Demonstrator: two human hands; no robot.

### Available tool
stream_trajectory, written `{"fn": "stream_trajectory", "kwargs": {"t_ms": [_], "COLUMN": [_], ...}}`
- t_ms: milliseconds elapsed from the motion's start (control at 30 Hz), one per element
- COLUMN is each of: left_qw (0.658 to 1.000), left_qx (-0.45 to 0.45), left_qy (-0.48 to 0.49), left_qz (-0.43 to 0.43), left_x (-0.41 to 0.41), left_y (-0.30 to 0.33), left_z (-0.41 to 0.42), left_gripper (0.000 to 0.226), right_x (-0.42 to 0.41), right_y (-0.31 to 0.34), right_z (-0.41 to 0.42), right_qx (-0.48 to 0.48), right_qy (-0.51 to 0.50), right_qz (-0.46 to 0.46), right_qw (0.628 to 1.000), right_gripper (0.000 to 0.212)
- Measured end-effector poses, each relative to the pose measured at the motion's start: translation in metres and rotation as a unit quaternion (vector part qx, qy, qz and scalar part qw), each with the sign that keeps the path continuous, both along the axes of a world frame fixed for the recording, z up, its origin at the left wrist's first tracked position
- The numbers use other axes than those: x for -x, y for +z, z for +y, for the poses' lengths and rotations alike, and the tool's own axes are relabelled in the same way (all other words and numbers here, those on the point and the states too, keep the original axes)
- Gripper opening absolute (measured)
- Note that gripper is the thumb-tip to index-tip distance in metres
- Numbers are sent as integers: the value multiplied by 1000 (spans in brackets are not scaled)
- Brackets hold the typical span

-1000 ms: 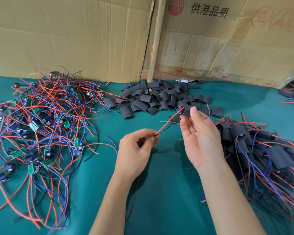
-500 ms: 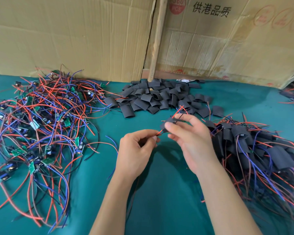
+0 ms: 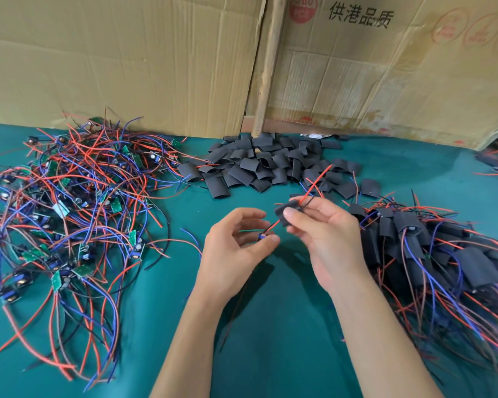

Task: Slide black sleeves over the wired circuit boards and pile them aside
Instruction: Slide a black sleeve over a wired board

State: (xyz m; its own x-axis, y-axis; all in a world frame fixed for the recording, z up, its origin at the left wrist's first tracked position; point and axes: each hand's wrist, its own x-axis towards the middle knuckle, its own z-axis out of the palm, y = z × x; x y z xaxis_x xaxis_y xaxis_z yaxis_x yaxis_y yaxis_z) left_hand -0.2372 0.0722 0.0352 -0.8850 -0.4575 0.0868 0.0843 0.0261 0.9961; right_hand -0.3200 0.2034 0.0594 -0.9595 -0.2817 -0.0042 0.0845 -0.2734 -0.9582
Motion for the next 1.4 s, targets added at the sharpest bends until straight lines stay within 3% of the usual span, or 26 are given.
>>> {"fn": "stream_trajectory", "kwargs": {"t_ms": [167,333,600,767,900,1067,1200,1400], "left_qw": [1000,1000,1000,997,994,993,994,999], "left_qx": [-11,-10,1,59,77,85,36,25], "left_qy": [-2,2,10,39,69,75,98,30], "left_qz": [-4,5,-12,-33,-42,-31,-16,3], "left_x": [2,4,4,4,6,6,6,6], "left_y": [-2,-4,-3,-5,-6,-6,-5,-3], "left_z": [1,1,0,2,1,2,2,0], "left_gripper": [11,12,12,18,21,18,15,15], "right_x": [6,0,-1,-2,-3,-9,-14,-17], "right_y": [6,0,0,-3,-2,-4,-4,9], "right_z": [8,-1,-1,-4,-5,-10,-14,-12], "right_qx": [72,-38,-37,-139,-96,-137,-156,-124], "right_qy": [-49,-17,9,-1,-9,10,30,20], "right_qz": [-9,37,5,55,8,33,31,23], "right_qw": [996,998,999,989,995,990,987,992], "right_gripper": [20,15,10,7,11,11,19,7]}}
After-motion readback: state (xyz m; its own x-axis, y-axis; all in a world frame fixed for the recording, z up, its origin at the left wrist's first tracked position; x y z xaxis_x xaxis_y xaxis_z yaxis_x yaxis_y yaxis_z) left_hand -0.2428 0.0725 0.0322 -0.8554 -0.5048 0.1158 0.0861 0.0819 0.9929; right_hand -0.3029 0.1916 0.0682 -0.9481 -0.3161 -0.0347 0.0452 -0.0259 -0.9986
